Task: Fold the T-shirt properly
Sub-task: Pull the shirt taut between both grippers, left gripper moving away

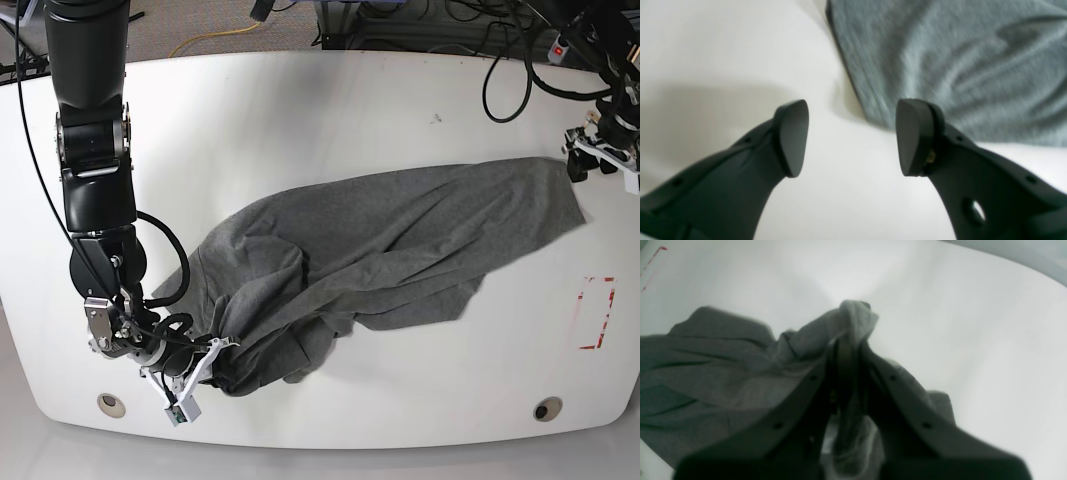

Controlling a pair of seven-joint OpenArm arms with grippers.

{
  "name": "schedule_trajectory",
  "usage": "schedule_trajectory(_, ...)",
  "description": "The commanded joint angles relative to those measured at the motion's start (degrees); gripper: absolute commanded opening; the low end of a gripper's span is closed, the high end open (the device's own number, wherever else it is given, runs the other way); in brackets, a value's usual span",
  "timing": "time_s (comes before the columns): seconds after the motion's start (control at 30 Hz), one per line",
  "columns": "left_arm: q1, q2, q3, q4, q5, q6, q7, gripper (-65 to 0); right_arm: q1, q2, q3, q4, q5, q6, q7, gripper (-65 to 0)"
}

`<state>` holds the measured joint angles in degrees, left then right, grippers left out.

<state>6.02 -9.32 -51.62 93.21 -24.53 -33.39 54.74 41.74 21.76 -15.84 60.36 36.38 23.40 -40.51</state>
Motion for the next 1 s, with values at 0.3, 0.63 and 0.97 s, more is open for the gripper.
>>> schedule_trajectory(0.3,-11.3,-7.6,2.3,-17.7,-0.7,-0.1,-0.2,-26.4,2.4,-0.4,0.4,1.1,1.0,0.0,1.8,-65.0)
schedule_trajectory(0.63,-14.5,-9.1,8.8,-26.4,-0.4,0.0,-3.2,-26.4,2.4,-0.4,0.5,1.1,1.0,0.0,1.8,-65.0)
schedule_trajectory(0.97,-14.0,-10.2,10.1,-24.4,2.1,0.2,-3.8,-26.4,2.4,-0.2,0.5,1.1,1.3,-0.1,1.8,-65.0)
